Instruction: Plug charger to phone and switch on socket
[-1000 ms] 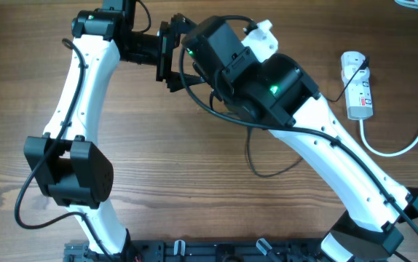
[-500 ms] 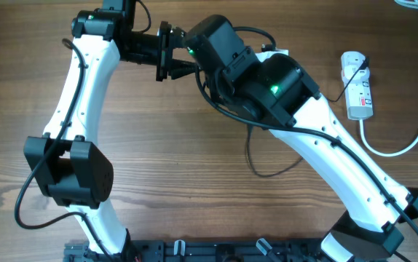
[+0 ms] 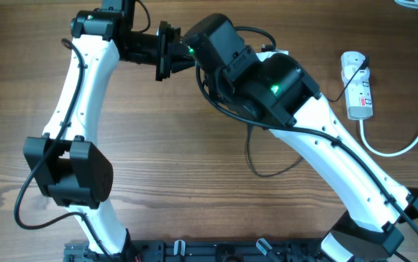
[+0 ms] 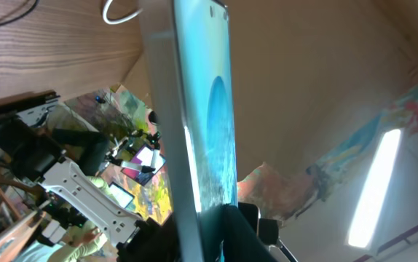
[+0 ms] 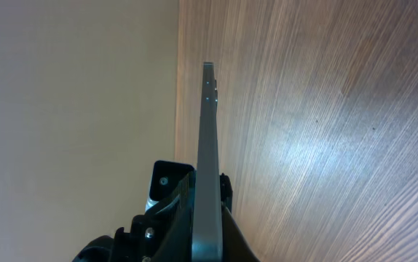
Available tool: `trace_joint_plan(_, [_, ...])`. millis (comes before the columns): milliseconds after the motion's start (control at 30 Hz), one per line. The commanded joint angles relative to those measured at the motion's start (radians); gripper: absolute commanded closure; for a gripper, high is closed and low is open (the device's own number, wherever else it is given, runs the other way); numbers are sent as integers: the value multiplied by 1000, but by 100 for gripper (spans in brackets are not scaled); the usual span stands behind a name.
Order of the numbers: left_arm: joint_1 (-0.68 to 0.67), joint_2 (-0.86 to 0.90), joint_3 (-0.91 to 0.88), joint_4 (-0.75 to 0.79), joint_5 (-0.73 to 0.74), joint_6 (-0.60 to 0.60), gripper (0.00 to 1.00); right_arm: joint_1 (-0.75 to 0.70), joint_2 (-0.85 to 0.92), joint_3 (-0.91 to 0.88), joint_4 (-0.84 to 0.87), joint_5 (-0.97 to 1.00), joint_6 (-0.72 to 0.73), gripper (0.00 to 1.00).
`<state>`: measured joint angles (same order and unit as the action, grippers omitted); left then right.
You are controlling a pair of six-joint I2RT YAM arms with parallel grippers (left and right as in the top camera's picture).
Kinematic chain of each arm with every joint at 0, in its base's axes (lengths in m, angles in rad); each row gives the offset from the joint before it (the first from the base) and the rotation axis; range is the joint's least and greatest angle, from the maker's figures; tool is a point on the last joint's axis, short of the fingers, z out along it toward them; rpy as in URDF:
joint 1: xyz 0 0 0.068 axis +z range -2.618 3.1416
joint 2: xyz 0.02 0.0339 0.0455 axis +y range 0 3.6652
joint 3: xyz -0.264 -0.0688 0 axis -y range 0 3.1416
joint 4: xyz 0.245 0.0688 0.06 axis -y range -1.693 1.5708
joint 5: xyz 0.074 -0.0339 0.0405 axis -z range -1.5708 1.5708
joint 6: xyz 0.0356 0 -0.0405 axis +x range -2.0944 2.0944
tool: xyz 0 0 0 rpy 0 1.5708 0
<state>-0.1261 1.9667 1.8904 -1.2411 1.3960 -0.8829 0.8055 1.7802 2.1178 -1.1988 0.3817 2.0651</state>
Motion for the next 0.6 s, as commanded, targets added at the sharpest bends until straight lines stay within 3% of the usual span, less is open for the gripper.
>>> trace_joint_plan(0, [-1, -36, 16, 0, 17, 7, 91, -3, -33, 18, 12, -32, 5, 95])
trace_joint_plan(67, [-1, -36, 16, 0, 17, 7, 96, -3, -33, 18, 5, -32, 2, 94])
trace_joint_plan(133, [-1, -36, 16, 0, 16, 7, 96, -3, -33, 18, -2, -19, -56, 74])
trace_joint_plan(167, [-1, -36, 16, 0, 16, 7, 96, -3, -33, 18, -14, 0, -99, 54])
trace_joint_plan(200, [-1, -36, 16, 0, 16, 8, 96, -3, -36, 18, -28, 14, -116, 43])
trace_joint_plan(233, [-1, -36, 16, 0, 16, 8, 96, -7, -40, 18, -31, 18, -159, 42])
trace_joint_plan(367, [0, -36, 16, 0, -26, 15, 96, -77, -76, 18, -7, 5, -607, 20])
trace_joint_plan(433, [0, -36, 16, 0, -74, 24, 96, -144, -95, 18, -32, -60, -795, 19])
trace_joint_plan(500, [0, -36, 16, 0, -120, 77, 96, -240, -101, 18, -92, -132, -1100, 13])
trace_joint_plan(567, [0, -36, 15, 0, -200, 91, 96, -338, -93, 18, -229, -136, -1225, 9])
